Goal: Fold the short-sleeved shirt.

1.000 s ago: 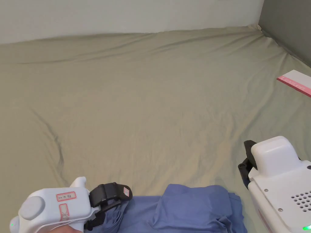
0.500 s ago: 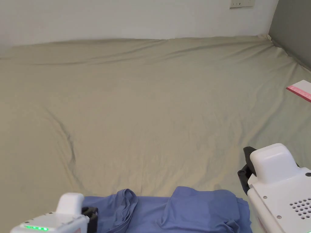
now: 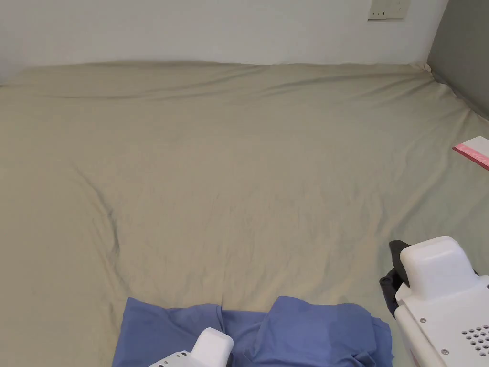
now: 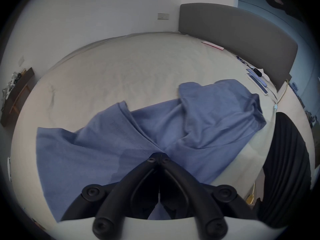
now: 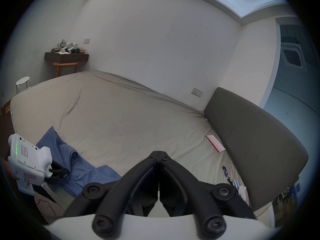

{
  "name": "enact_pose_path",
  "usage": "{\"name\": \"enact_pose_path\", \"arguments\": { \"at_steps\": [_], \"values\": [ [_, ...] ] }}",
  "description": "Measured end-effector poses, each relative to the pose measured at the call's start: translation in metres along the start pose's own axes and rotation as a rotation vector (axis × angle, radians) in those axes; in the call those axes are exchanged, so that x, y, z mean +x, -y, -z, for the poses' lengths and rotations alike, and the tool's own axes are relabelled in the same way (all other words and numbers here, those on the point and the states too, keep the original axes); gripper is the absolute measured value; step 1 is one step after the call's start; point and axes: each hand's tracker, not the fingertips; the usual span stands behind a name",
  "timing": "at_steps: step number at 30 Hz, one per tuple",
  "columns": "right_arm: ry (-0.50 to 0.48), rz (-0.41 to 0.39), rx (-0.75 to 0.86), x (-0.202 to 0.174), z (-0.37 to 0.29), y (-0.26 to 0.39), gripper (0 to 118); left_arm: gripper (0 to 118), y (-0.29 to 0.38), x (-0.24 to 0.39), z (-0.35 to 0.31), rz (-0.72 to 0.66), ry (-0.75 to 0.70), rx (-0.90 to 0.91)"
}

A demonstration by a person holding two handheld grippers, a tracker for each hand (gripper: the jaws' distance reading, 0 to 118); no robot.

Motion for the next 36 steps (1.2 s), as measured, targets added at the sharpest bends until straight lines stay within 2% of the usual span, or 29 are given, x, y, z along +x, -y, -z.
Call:
{"name": "enact_pose_path", "arguments": {
  "at_steps": [4, 7, 12, 14, 15, 16, 17, 18, 19, 20, 23, 27, 29, 30, 31, 32, 33, 34, 35, 36],
  "values": [
    [-0.005, 0.001, 0.0, -0.001, 0.001, 0.0, 2, 0, -0.004, -0.013, -0.008, -0.098, 0.121, 0.031],
    [-0.008, -0.008, 0.001, -0.002, 0.001, -0.001, 2, 0, -0.007, -0.033, -0.033, -0.234, 0.29, 0.145],
    [-0.01, -0.002, 0.001, -0.002, 0.003, -0.002, 2, 1, -0.013, -0.088, -0.072, -0.375, 0.238, 0.233],
    [-0.012, -0.003, 0.002, -0.003, 0.003, -0.003, 2, 26, -0.005, -0.122, -0.079, -0.459, 0.205, 0.237],
    [-0.012, -0.004, 0.002, -0.003, 0.003, -0.003, 2, 46, -0.001, -0.136, -0.081, -0.488, 0.191, 0.228],
    [-0.014, -0.006, 0.002, -0.004, 0.003, -0.003, 2, 60, 0.005, -0.154, -0.08, -0.53, 0.168, 0.218],
    [-0.016, -0.007, 0.002, -0.004, 0.003, -0.003, 2, 73, 0.012, -0.17, -0.08, -0.581, 0.167, 0.187],
    [-0.018, -0.008, 0.001, -0.005, 0.003, -0.003, 2, 92, 0.018, -0.184, -0.078, -0.624, 0.19, 0.159],
    [-0.019, -0.01, 0.0, -0.005, 0.004, -0.003, 2, 105, 0.027, -0.199, -0.076, -0.68, 0.213, 0.141],
    [-0.019, -0.013, -0.002, -0.006, 0.004, -0.003, 2, 112, 0.036, -0.211, -0.07, -0.732, 0.24, 0.128],
    [-0.022, -0.018, -0.005, -0.007, 0.006, -0.004, 2, 117, 0.056, -0.237, -0.056, -0.861, 0.327, 0.078],
    [-0.026, -0.023, -0.008, -0.01, 0.007, -0.006, 2, 116, 0.065, -0.233, -0.033, -0.959, 0.453, 0.044],
    [-0.029, -0.028, -0.008, -0.013, 0.008, -0.007, 2, 116, 0.062, -0.222, -0.023, -0.983, 0.582, 0.083],
    [-0.032, -0.031, -0.009, -0.014, 0.008, -0.007, 2, 111, 0.058, -0.217, -0.016, -1.014, 0.647, 0.067],
    [-0.034, -0.033, -0.01, -0.015, 0.009, -0.007, 2, 103, 0.055, -0.21, -0.008, -1.045, 0.682, 0.041],
    [-0.037, -0.034, -0.01, -0.016, 0.009, -0.008, 2, 90, 0.051, -0.202, -0.004, -1.04, 0.664, 0.028],
    [-0.04, -0.036, -0.011, -0.017, 0.009, -0.008, 2, 57, 0.047, -0.196, -0.001, -0.995, 0.588, -0.005],
    [-0.043, -0.038, -0.011, -0.019, 0.009, -0.008, 2, 19, 0.04, -0.19, 0.0, -0.925, 0.493, -0.045],
    [-0.045, -0.04, -0.011, -0.019, 0.009, -0.008, 2, 15, 0.032, -0.184, 0.001, -0.845, 0.383, -0.097],
    [-0.047, -0.042, -0.011, -0.02, 0.009, -0.008, 2, 15, 0.036, -0.196, 0.0, -0.827, 0.385, -0.085]
  ]
}}
